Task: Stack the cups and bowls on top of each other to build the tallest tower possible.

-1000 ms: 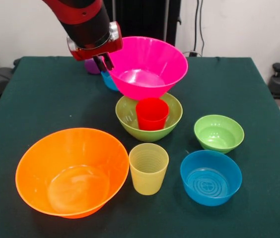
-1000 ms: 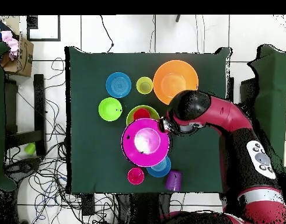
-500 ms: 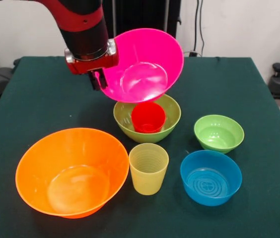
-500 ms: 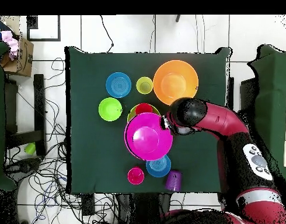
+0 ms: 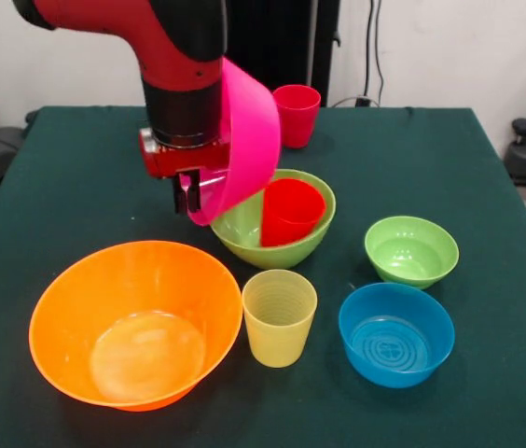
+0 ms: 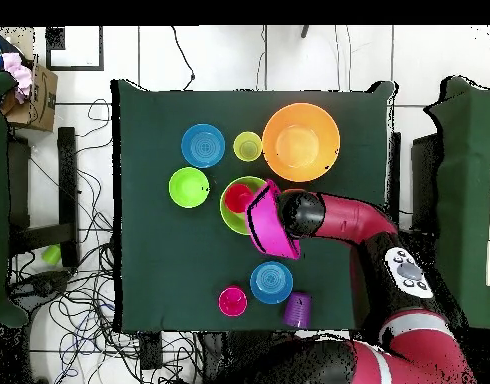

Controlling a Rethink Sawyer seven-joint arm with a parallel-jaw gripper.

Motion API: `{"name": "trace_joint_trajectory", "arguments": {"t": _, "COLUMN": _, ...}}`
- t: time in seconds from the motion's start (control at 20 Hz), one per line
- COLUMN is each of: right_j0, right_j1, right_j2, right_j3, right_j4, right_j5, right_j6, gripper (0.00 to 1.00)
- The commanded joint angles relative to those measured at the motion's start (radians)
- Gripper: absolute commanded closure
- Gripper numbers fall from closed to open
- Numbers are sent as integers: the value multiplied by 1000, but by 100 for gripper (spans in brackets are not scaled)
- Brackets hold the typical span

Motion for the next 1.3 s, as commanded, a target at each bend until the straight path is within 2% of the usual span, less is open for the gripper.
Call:
{"name": "trace_joint_trajectory", "arguments": {"t": 0.05, "right_j0": 74, "right_j1": 62, "right_j2": -37, "right_j3": 89, "right_j4": -37, "right_j5": -71, "right_j6": 199, "gripper": 100}}
{"name": "trace_joint_trajectory", "arguments": {"t": 0.2, "right_j0": 47, "right_j1": 44, "right_j2": -14, "right_j3": 92, "right_j4": -7, "right_j5": 16, "right_j6": 123, "gripper": 100}}
{"name": "trace_joint_trajectory", "arguments": {"t": 0.3, "right_j0": 33, "right_j1": 34, "right_j2": -2, "right_j3": 95, "right_j4": 1, "right_j5": 40, "right_j6": 97, "gripper": 100}}
{"name": "trace_joint_trajectory", "arguments": {"t": 0.7, "right_j0": -8, "right_j1": 45, "right_j2": 28, "right_j3": 82, "right_j4": 7, "right_j5": 78, "right_j6": 53, "gripper": 100}}
{"name": "trace_joint_trajectory", "arguments": {"t": 0.9, "right_j0": 4, "right_j1": 32, "right_j2": 13, "right_j3": 76, "right_j4": 6, "right_j5": 106, "right_j6": 57, "gripper": 100}}
{"name": "trace_joint_trajectory", "arguments": {"t": 1.3, "right_j0": 31, "right_j1": -69, "right_j2": -14, "right_j3": 101, "right_j4": 6, "right_j5": 197, "right_j6": 46, "gripper": 100}}
